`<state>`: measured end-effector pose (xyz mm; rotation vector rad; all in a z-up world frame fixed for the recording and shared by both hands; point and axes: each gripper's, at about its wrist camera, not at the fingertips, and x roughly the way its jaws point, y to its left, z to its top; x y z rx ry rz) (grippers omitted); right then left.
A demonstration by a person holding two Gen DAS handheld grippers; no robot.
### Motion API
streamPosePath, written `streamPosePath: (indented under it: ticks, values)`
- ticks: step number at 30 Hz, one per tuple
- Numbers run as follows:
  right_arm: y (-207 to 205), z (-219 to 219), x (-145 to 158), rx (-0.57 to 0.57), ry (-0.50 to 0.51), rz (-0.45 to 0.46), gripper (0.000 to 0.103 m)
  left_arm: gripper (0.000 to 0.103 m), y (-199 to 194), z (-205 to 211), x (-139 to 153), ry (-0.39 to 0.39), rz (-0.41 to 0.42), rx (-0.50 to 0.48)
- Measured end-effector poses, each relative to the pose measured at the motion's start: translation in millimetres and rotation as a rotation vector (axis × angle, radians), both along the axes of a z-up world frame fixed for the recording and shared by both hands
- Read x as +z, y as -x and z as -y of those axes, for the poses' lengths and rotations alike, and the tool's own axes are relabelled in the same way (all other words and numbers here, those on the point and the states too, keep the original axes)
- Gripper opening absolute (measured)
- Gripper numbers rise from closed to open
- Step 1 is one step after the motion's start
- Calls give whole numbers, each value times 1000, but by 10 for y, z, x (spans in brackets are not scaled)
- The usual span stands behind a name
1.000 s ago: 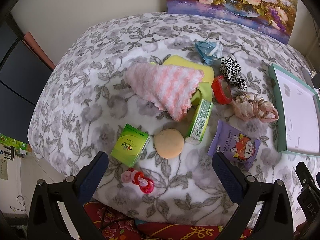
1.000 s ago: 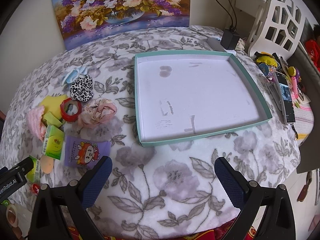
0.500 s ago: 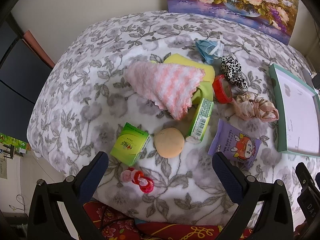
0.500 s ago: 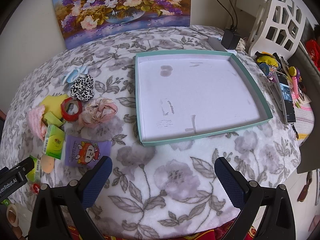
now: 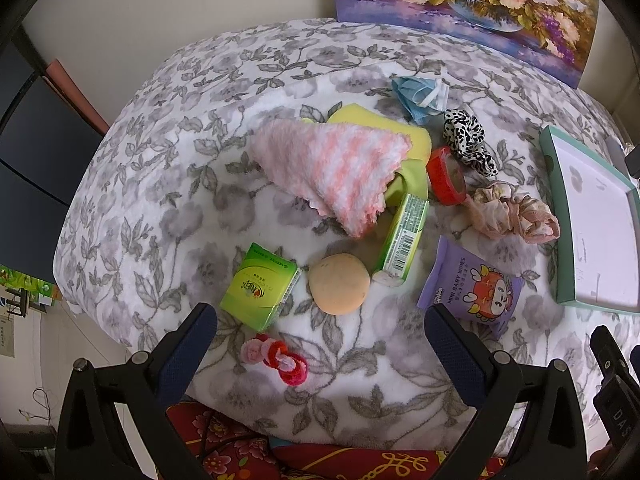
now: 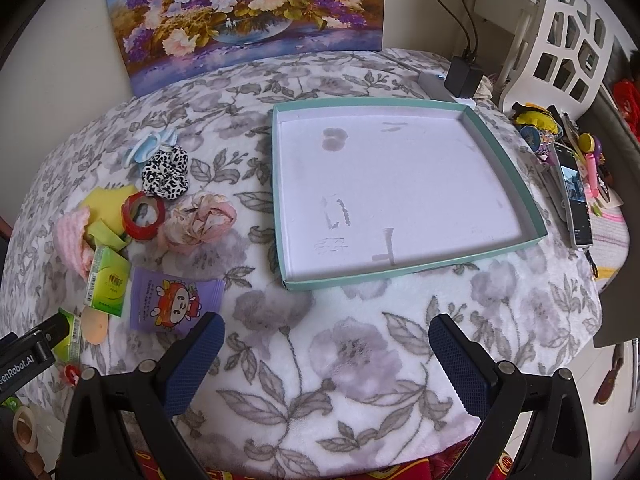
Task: Organize soft objects
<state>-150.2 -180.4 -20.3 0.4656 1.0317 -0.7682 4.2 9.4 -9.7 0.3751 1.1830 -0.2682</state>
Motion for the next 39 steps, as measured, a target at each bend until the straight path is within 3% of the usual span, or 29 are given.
streamPosePath:
  ticks: [15,21,24,30,39]
  values:
    - [-25,-26,-27,14,-16,10,103,103,-39,-8,-8,10,-21,0]
    - [-280,-207,-67,115,-84,48,103,103,-267,-367,7,144,-70,95]
    - [-454,-285,-122,137,-139,58,103,103,-431,-609,-51,113,-48,173]
    - [-753,-435,-236,167,-196,46,103,103,-602,-845,-296,120,-126,226]
    - [-1055,-389,-578,162,-267,-59,103,103,-672,-683,-616,53,-179,159]
